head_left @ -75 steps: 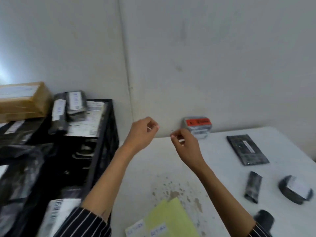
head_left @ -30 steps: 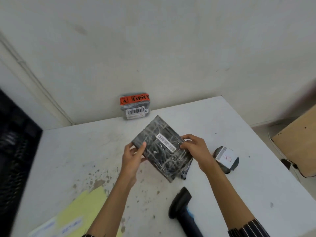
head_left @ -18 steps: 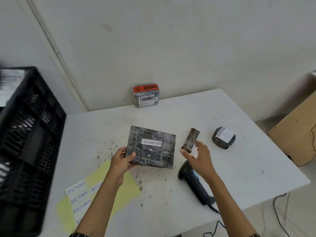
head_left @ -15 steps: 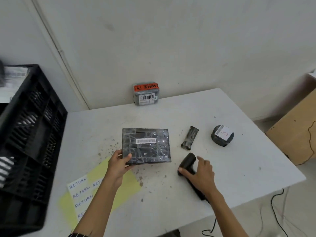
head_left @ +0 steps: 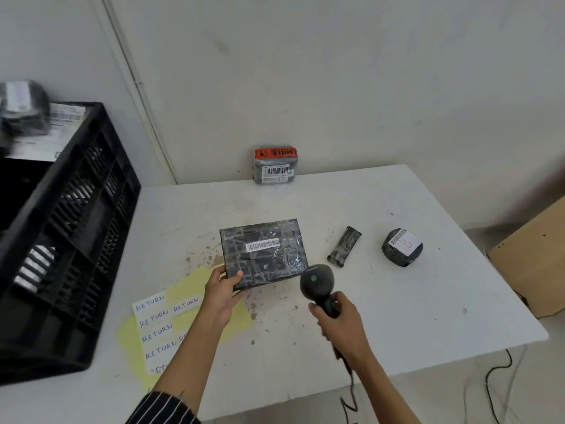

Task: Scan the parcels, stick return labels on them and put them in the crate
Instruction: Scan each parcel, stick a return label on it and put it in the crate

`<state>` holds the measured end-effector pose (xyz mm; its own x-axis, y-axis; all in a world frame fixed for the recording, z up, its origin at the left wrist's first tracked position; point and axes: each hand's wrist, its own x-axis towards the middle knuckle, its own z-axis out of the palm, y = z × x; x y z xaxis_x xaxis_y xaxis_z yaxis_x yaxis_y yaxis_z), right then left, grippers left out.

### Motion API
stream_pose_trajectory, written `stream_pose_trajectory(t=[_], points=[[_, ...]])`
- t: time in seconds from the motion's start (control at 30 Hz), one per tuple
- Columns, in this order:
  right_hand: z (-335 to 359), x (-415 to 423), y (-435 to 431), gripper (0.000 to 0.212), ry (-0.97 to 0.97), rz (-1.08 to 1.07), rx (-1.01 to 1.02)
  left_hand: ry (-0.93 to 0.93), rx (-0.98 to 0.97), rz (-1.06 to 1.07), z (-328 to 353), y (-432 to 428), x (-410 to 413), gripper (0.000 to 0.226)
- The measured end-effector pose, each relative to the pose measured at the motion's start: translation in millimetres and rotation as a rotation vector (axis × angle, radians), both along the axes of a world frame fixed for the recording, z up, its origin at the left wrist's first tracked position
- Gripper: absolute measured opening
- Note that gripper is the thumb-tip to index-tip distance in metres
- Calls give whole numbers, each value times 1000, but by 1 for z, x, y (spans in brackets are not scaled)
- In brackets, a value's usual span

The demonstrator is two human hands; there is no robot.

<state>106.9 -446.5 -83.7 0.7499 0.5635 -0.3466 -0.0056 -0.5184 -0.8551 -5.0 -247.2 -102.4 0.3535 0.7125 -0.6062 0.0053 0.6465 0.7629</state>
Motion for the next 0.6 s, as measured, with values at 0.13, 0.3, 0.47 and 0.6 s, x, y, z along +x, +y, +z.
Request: stream_pose_trajectory(t=[0.13,0.3,0.47,0.6], points=[[30,-20,7,27,159,69,205,-18,-9,22,0,-5,8,21],[56,-34,14,21,203,119,322,-43,5,59,5,-10,15,20],[63,-38,19,19,210,134,337,-44,22,61,10,-14,17,24],[62,-38,20,17,180,146,328,-35,23,74,9,-15,18,24]])
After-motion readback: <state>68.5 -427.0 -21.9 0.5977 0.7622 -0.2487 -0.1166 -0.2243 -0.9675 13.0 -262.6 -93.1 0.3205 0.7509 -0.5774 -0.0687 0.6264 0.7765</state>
